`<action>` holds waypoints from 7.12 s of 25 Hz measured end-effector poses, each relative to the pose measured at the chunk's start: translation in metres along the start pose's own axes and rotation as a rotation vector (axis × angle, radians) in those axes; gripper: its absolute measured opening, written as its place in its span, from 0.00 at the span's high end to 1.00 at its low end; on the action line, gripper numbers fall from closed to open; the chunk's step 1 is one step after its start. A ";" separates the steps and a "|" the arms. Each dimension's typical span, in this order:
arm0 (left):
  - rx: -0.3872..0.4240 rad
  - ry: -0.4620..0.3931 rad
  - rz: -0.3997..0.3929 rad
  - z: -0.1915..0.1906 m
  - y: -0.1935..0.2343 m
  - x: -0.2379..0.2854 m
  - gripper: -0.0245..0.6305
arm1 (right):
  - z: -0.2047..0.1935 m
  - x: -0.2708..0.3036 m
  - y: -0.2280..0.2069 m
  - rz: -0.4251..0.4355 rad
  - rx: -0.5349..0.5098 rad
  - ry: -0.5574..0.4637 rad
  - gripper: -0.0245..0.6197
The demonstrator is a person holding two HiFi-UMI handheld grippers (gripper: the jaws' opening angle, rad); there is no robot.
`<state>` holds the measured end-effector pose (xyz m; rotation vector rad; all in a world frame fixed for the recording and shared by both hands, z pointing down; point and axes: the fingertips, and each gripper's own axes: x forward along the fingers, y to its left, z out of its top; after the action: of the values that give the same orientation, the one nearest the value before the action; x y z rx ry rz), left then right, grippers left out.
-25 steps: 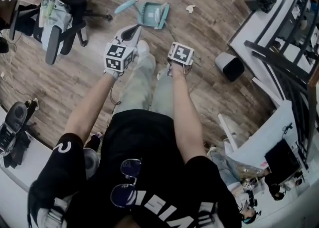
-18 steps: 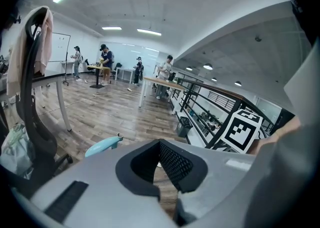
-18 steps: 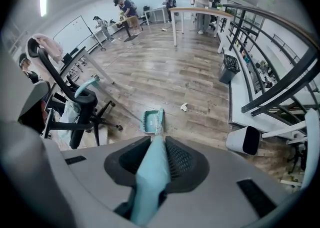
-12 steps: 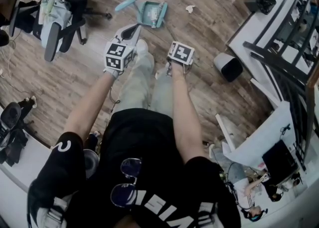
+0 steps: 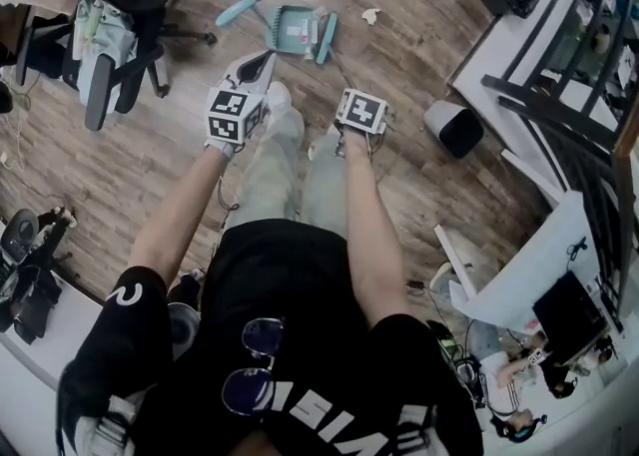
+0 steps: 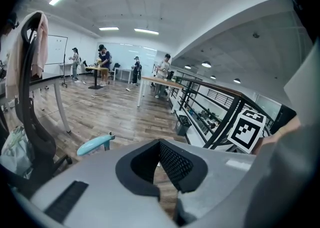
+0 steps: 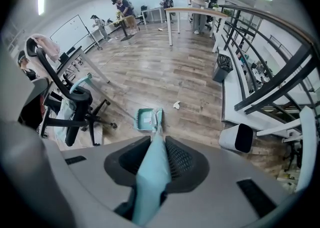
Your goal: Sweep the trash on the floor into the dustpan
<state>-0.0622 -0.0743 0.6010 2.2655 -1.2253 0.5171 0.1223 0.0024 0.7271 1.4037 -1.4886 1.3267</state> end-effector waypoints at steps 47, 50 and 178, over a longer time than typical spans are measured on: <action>-0.039 -0.009 0.044 -0.006 0.018 -0.005 0.97 | -0.015 0.002 0.000 -0.143 -0.209 0.085 0.83; -0.035 -0.010 0.041 -0.004 0.018 -0.004 0.96 | -0.016 -0.002 -0.010 -0.156 -0.185 0.077 0.83; -0.006 -0.192 0.119 0.147 -0.073 -0.077 0.96 | 0.080 -0.237 -0.072 0.011 -0.245 -0.366 0.83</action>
<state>-0.0277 -0.0780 0.4228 2.2896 -1.4603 0.3431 0.2474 -0.0032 0.4984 1.5300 -1.8280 0.8853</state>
